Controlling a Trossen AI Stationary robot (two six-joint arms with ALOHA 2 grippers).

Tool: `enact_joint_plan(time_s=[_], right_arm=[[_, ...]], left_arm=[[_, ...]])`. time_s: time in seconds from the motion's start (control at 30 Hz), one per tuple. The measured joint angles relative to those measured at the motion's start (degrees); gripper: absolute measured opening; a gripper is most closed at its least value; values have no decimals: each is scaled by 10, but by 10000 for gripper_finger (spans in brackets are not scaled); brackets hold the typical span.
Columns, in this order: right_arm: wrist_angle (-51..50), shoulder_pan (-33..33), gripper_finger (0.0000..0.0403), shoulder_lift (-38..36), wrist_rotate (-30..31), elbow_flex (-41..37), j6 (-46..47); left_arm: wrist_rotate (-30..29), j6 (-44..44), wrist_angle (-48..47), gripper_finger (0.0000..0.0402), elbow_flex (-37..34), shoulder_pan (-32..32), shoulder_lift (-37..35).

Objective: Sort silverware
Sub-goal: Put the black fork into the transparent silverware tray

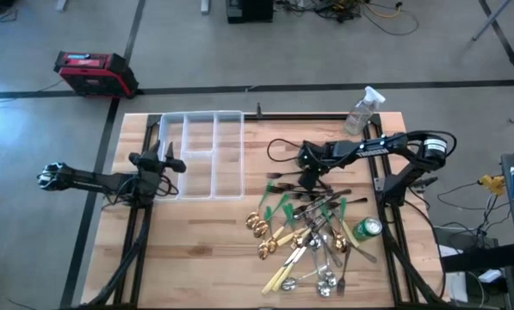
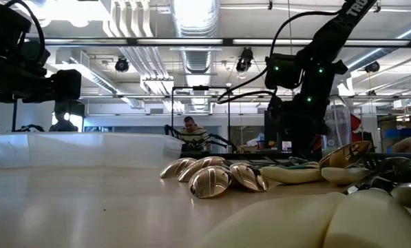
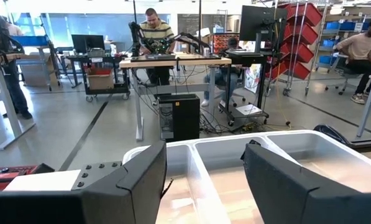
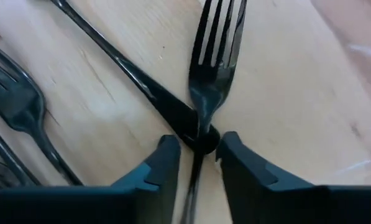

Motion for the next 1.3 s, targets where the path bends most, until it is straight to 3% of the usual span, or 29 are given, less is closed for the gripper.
enact_joint_plan(time_s=[0.17,0.43,0.73,0.9,1.2,1.3], right_arm=[[3,4,9,15,0,1,24],[-3,11,3,-8,7,9,32],[-50,46,1,-50,29,47,62],[-43,92,1,-57,30,64,86],[-30,177,0,-57,36,94,116],[-27,190,0,-57,36,102,118]], left_arm=[[4,0,1,196,0,0,0],[9,-23,5,185,0,0,0],[88,-136,47,186,0,0,-1],[106,-131,49,191,0,0,3],[294,-34,145,197,0,0,40],[278,-10,190,196,0,0,61]])
